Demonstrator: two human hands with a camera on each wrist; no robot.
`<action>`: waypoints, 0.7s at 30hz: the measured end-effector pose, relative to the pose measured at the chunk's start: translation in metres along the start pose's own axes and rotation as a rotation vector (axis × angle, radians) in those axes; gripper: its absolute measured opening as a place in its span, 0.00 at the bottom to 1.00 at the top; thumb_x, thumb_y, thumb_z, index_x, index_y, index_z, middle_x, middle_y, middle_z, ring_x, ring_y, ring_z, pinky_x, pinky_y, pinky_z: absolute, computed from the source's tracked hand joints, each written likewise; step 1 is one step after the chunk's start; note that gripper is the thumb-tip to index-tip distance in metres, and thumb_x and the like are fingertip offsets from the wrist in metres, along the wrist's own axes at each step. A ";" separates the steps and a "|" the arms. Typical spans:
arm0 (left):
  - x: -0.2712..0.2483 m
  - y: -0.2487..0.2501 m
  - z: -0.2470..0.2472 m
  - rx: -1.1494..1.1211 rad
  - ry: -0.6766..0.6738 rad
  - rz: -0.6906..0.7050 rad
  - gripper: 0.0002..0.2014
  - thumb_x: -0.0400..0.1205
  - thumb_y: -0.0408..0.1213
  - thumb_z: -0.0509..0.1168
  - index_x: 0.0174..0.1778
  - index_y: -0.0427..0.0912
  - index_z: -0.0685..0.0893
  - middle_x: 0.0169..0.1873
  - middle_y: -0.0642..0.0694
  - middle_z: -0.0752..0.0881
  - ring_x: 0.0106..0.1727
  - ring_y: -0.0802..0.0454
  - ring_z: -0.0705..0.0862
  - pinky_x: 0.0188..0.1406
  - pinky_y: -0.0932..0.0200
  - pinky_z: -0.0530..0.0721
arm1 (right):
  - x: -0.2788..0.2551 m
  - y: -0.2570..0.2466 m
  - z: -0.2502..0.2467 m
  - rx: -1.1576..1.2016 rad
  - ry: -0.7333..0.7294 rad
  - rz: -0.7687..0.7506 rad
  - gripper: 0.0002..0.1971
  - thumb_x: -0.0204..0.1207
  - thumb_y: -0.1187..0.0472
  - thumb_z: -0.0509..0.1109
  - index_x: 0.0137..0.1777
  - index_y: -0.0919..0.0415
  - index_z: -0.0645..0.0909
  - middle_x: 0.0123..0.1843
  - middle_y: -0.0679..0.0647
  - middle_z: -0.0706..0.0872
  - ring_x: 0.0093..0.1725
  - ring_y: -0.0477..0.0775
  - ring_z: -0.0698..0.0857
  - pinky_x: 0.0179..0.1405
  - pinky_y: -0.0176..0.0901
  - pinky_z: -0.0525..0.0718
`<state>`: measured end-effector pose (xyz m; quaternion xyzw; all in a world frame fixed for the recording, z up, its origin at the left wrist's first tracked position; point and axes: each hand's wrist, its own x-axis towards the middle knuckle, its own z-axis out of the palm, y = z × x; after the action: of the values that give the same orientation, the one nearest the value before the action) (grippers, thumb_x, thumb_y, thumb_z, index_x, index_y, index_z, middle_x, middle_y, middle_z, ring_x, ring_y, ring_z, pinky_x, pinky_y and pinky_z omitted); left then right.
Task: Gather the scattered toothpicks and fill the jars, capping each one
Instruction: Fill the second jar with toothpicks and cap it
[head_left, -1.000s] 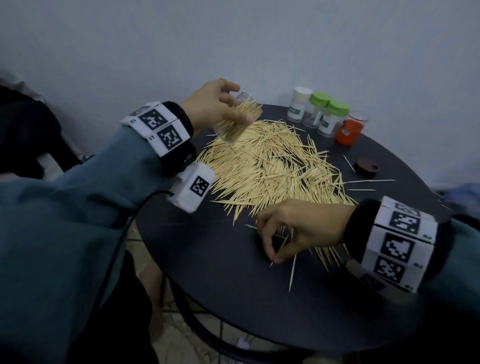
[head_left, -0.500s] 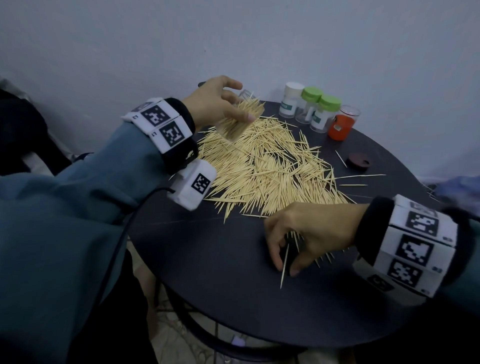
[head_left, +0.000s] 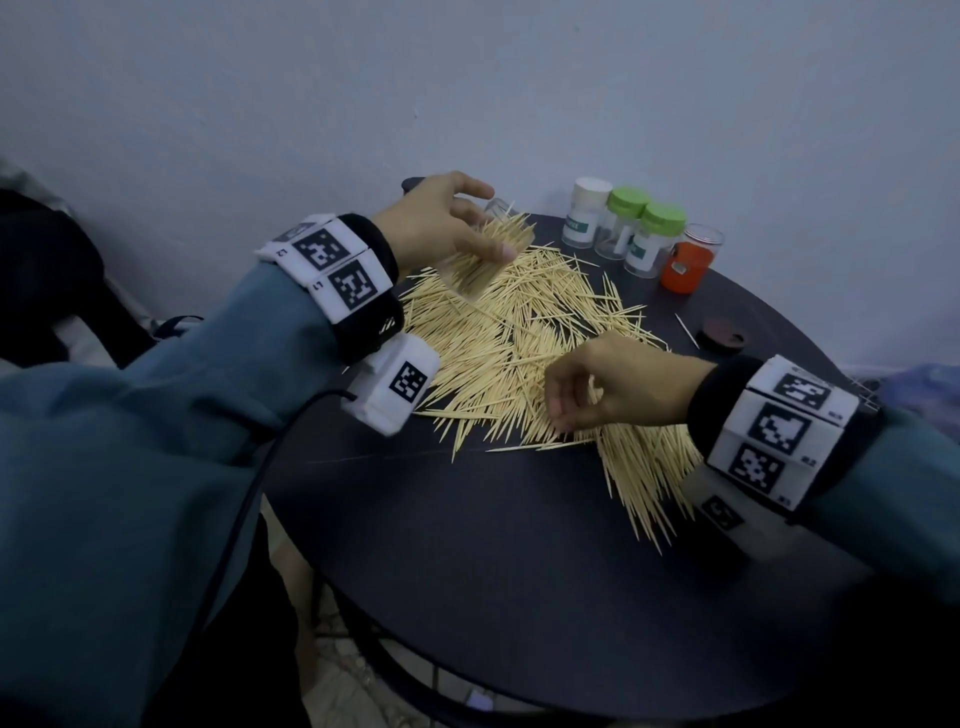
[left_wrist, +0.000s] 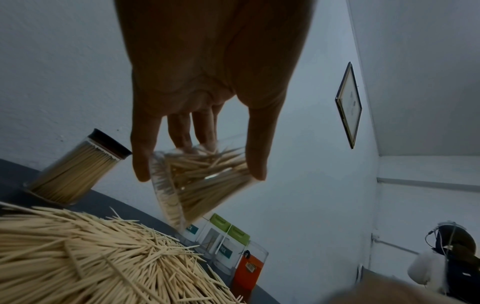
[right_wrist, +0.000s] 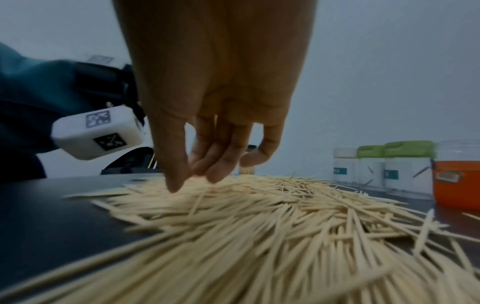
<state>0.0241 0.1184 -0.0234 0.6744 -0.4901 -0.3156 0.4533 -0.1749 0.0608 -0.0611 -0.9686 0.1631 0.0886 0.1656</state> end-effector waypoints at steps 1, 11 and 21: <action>0.000 0.000 0.000 0.000 0.000 0.000 0.37 0.70 0.33 0.76 0.74 0.40 0.69 0.65 0.38 0.80 0.56 0.51 0.80 0.54 0.54 0.80 | 0.001 0.002 -0.003 -0.018 0.059 0.015 0.07 0.70 0.61 0.76 0.44 0.54 0.81 0.36 0.43 0.82 0.36 0.40 0.80 0.42 0.33 0.78; 0.006 0.001 -0.002 -0.032 0.029 0.018 0.36 0.70 0.32 0.76 0.73 0.41 0.70 0.64 0.39 0.80 0.53 0.54 0.79 0.44 0.65 0.79 | 0.035 0.019 -0.023 -0.131 0.015 0.112 0.29 0.72 0.64 0.72 0.73 0.58 0.67 0.73 0.53 0.71 0.72 0.51 0.71 0.71 0.43 0.69; 0.013 -0.001 -0.004 -0.035 0.027 0.011 0.36 0.70 0.35 0.77 0.73 0.42 0.70 0.64 0.42 0.80 0.55 0.52 0.79 0.55 0.58 0.77 | 0.067 0.020 -0.026 -0.344 -0.126 -0.012 0.25 0.70 0.66 0.72 0.68 0.59 0.73 0.65 0.53 0.75 0.66 0.53 0.74 0.65 0.45 0.74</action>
<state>0.0318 0.1068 -0.0224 0.6679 -0.4818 -0.3125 0.4733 -0.1160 0.0145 -0.0576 -0.9761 0.1292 0.1746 0.0080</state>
